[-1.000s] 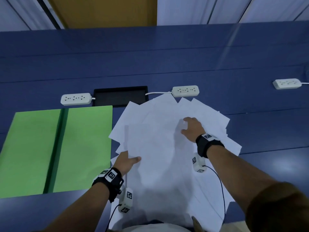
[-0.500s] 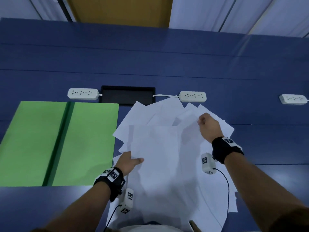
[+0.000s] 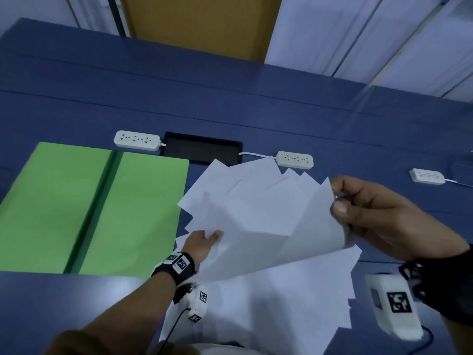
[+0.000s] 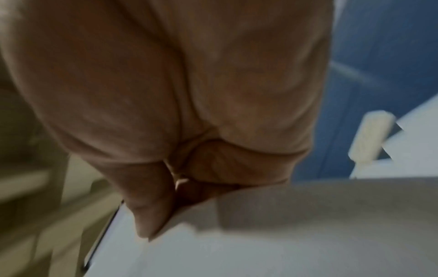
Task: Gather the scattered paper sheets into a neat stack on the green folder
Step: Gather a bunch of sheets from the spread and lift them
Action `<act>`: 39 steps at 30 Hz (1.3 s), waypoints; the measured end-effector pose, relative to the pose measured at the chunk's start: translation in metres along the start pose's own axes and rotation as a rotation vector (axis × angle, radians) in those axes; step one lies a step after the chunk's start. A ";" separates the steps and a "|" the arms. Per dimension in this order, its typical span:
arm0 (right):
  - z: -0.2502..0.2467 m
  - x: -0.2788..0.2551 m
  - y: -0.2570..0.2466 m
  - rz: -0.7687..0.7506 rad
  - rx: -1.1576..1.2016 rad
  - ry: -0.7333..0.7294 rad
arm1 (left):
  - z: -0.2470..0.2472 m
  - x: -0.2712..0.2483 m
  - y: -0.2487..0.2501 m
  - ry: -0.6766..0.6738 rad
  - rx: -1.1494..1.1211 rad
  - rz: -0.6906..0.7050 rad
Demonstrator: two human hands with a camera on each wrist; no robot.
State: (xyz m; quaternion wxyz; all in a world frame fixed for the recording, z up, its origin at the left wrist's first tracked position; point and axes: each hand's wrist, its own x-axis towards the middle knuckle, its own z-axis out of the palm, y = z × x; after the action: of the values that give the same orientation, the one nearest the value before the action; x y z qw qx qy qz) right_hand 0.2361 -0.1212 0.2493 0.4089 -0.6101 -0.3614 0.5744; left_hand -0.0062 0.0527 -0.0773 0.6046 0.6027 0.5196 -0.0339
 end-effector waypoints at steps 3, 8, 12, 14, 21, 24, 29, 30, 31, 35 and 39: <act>0.001 0.016 0.016 -0.078 0.226 0.143 | -0.006 -0.001 -0.009 -0.044 -0.042 0.039; 0.003 0.077 0.111 0.092 0.119 0.512 | -0.009 -0.004 -0.011 -0.080 0.019 0.065; 0.013 0.107 0.222 0.267 -0.213 0.720 | -0.008 -0.012 -0.001 -0.076 -0.030 0.050; 0.024 0.109 0.249 0.355 -0.236 0.778 | -0.010 -0.015 0.004 -0.063 -0.026 0.028; 0.051 0.121 0.269 0.433 -0.287 0.891 | -0.012 -0.016 0.013 -0.130 -0.223 -0.108; 0.054 0.134 0.262 0.389 -0.262 0.880 | -0.012 -0.010 0.002 -0.162 -0.266 -0.078; 0.054 0.143 0.263 0.316 -0.393 0.714 | -0.008 -0.015 0.011 -0.178 -0.167 0.037; 0.053 0.142 0.263 0.308 -0.417 0.704 | -0.009 -0.018 0.015 -0.179 -0.139 0.050; 0.052 0.139 0.262 0.306 -0.424 0.699 | -0.010 -0.022 0.020 -0.190 -0.103 0.073; 0.044 0.109 0.252 0.260 -0.161 0.708 | -0.020 -0.050 0.059 -0.337 -0.009 0.203; 0.031 0.073 0.220 0.165 0.282 0.540 | -0.044 -0.081 0.096 -0.491 -0.079 0.248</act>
State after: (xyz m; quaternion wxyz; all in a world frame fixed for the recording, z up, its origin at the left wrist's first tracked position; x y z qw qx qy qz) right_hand 0.2042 -0.1409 0.0182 0.5228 -0.7050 -0.1061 0.4673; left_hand -0.0045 0.0650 0.0552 0.7350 0.6114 0.2807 -0.0847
